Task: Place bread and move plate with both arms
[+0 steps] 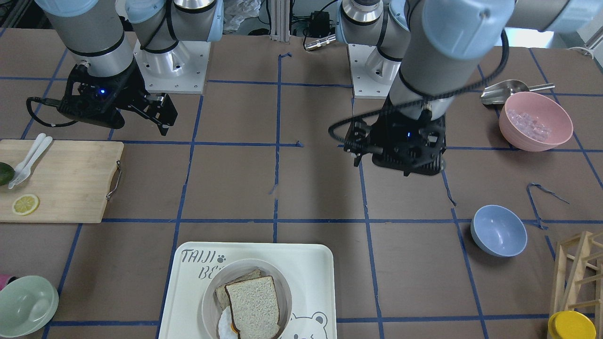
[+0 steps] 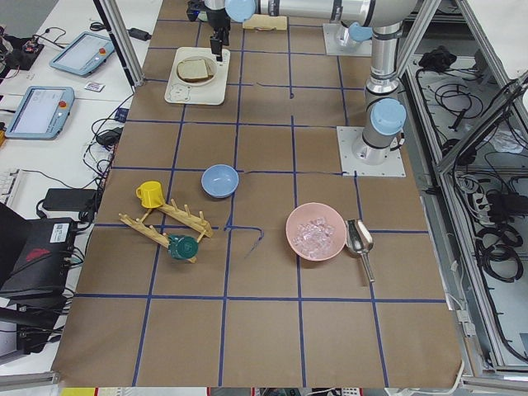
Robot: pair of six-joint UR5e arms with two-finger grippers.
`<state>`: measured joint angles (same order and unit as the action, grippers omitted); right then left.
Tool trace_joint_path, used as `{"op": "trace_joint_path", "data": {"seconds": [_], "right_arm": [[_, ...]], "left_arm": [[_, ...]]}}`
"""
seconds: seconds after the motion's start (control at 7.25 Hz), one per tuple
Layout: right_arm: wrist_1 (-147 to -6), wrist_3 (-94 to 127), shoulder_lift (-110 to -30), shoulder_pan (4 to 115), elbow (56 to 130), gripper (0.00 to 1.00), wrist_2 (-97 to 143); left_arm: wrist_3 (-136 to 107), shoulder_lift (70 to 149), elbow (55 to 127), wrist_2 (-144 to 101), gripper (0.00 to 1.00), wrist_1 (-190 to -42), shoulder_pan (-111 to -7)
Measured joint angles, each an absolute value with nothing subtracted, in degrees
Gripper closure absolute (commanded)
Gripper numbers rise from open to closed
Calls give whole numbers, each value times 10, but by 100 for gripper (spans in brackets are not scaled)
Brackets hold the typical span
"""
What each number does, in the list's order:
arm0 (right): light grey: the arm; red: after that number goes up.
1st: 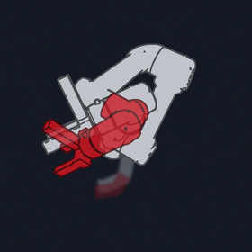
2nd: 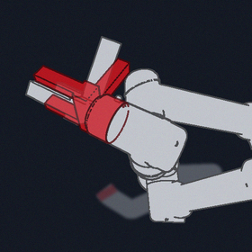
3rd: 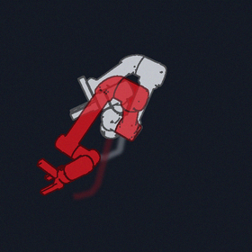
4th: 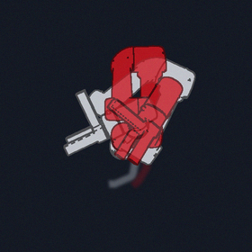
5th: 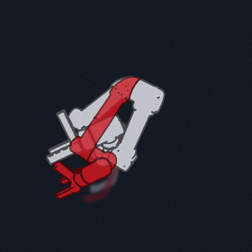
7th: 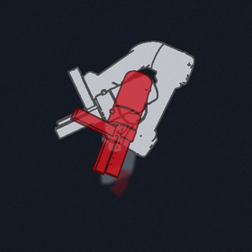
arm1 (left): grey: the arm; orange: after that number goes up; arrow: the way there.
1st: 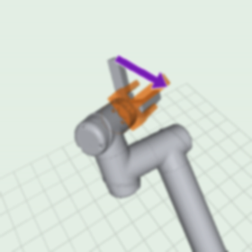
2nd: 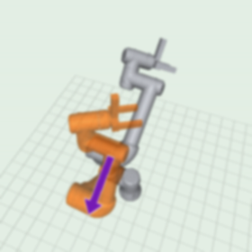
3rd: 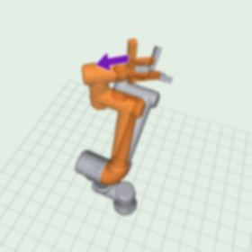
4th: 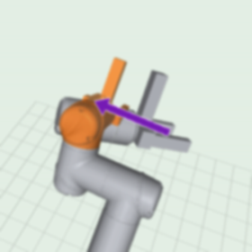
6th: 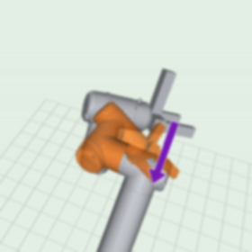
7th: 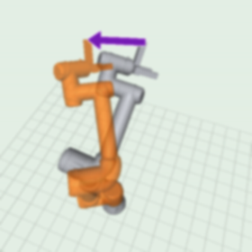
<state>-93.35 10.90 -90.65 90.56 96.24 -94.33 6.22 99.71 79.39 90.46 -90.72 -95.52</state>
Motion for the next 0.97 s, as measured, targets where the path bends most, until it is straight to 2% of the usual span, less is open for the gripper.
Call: {"op": "trace_joint_path", "data": {"seconds": [0.41,0.97], "right_arm": [[-933,109,-907,906,962,0,-943],[-933,109,-909,906,962,0,-943]], "left_arm": [[63,890,897,908,7,-902,-953],[56,877,918,906,5,-872,-952]]}}
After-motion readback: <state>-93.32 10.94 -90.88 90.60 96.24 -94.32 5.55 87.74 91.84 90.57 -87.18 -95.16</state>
